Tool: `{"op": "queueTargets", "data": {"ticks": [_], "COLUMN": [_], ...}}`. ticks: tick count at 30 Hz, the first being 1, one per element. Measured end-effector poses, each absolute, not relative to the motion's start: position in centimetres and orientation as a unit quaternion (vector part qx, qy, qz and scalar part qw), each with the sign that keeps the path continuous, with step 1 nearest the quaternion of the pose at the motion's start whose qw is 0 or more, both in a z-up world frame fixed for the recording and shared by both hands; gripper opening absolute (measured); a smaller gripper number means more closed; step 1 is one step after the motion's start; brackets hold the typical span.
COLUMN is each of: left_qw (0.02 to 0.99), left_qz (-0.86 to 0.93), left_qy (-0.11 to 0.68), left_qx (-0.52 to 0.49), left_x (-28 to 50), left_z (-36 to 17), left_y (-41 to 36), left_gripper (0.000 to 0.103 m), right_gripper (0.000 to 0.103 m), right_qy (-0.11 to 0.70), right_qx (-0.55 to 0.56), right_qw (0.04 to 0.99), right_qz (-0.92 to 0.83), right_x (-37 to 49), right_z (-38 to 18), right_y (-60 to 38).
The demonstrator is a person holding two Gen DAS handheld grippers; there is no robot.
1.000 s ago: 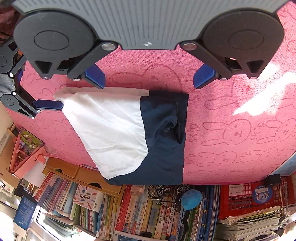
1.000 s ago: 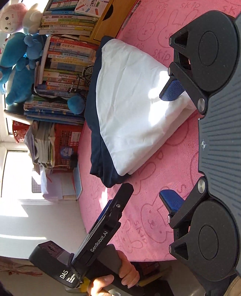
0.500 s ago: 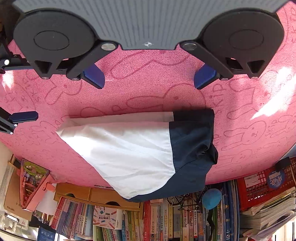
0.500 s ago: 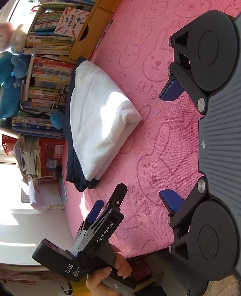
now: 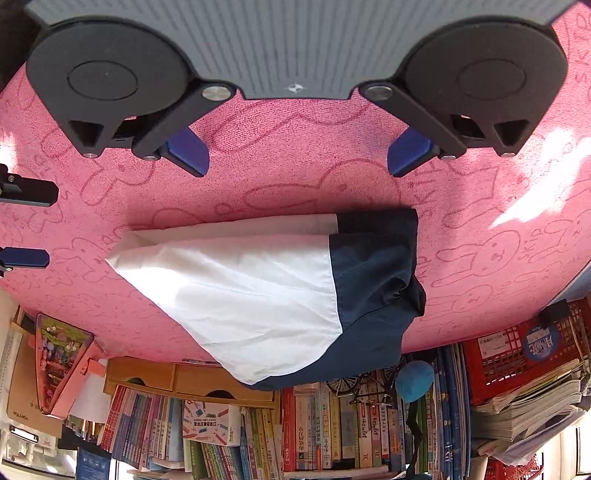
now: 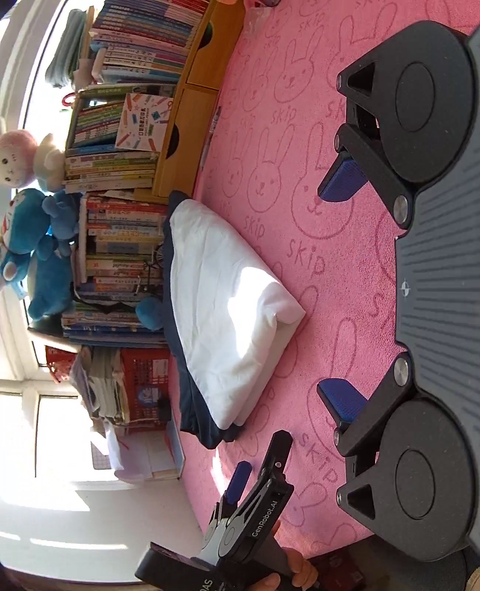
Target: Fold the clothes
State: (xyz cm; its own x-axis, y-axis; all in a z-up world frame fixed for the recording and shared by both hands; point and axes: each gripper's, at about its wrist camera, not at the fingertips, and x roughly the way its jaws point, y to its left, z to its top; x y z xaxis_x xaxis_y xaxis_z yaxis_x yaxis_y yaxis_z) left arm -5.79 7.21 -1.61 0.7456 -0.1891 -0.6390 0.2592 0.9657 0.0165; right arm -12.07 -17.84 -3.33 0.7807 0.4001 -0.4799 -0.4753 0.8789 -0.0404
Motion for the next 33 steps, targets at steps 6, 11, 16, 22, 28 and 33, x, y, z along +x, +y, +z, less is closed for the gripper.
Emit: {"op": "queueTargets", "data": {"ticks": [6, 11, 16, 22, 28, 33], "left_qw": [0.945, 0.937, 0.941, 0.941, 0.94, 0.94], "left_qz": [-0.111, -0.104, -0.094, -0.096, -0.1, -0.104], "left_qy": [0.305, 0.33, 0.322, 0.322, 0.323, 0.322], "left_qx": [0.044, 0.038, 0.036, 0.038, 0.038, 0.038], "left_x": [-5.3, -4.6, -4.8, -4.8, -4.8, -4.7], "left_z": [-0.9, -2.4, -3.0, -3.0, -2.9, -2.9], "left_y": [7.5, 7.3, 7.0, 6.9, 7.0, 7.2], "left_gripper": [0.103, 0.103, 0.103, 0.103, 0.103, 0.103], "right_gripper": [0.103, 0.103, 0.103, 0.103, 0.103, 0.103], "right_qy": [0.212, 0.253, 0.251, 0.238, 0.263, 0.26], "right_qx": [-0.112, -0.058, -0.044, -0.05, -0.074, -0.076], "right_qw": [0.938, 0.935, 0.938, 0.941, 0.933, 0.934], "right_qz": [0.251, 0.241, 0.233, 0.234, 0.235, 0.232], "right_x": [-11.8, -9.9, -9.9, -9.9, -9.4, -9.6], "right_z": [-3.0, -4.6, -4.6, -4.3, -4.8, -5.0], "right_y": [-16.8, -16.7, -17.0, -16.4, -15.1, -15.0]}}
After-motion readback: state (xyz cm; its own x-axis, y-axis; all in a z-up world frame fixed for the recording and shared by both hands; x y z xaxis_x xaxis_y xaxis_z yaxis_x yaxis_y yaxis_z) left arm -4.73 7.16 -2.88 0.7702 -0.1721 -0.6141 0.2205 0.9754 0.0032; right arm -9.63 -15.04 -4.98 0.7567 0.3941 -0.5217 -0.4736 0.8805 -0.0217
